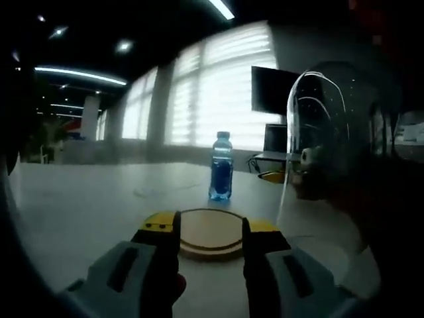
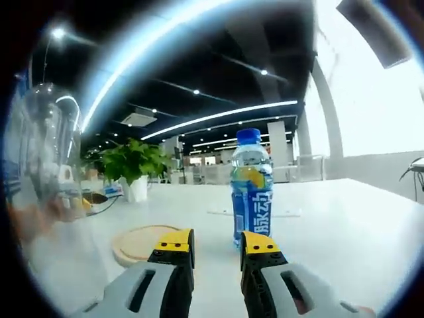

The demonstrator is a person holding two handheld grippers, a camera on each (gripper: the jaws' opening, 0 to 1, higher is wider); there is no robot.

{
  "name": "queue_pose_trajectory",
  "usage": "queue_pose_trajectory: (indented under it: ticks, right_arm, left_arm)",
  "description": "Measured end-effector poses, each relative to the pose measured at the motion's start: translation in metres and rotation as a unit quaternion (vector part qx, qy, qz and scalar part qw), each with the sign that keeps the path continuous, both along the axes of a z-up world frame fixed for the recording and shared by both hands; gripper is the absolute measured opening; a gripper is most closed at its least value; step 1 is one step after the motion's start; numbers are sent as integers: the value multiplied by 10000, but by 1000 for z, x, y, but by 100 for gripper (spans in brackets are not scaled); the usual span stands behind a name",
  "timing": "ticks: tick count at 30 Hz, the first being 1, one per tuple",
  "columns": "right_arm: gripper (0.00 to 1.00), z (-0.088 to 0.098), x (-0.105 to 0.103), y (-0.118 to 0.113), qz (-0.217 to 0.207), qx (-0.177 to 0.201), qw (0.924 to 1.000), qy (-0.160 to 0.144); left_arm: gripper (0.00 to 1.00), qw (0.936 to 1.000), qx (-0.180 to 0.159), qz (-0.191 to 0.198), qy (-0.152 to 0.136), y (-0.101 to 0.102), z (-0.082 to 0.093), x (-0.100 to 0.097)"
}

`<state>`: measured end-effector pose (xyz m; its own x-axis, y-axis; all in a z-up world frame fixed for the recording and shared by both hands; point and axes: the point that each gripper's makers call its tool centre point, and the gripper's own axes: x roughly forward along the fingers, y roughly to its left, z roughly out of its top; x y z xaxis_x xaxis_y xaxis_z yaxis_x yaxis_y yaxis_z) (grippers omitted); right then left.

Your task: Open the cover put in the Mizone put the cover back on

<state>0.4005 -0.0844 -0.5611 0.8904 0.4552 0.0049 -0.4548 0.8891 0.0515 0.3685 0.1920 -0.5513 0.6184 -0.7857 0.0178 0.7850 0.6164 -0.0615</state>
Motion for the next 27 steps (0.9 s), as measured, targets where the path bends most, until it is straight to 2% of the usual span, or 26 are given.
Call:
queue_pose_trajectory:
  ticks: [9, 13, 15, 23, 27]
  right_arm:
    - [20, 6, 0, -6, -44, 128, 9999, -99]
    - [20, 13, -1, -7, 14, 371, 9991, -229]
    - [20, 12, -1, -6, 41, 418, 9989, -191]
    - [20, 10, 10, -10, -165, 310, 9993, -98]
    - [20, 15, 13, -9, -240, 149, 9995, -108]
  left_arm:
    - [30, 9999, 135, 2, -21, 3, -3, -2]
    - [30, 9999, 154, -22, -72, 2, -2, -3]
    - [30, 9999, 151, -30, -60, 1, -2, -4]
    - [30, 10000, 6, -5, -56, 3, 1, -1]
    - [30, 10000, -43, 23, -11, 4, -1, 3]
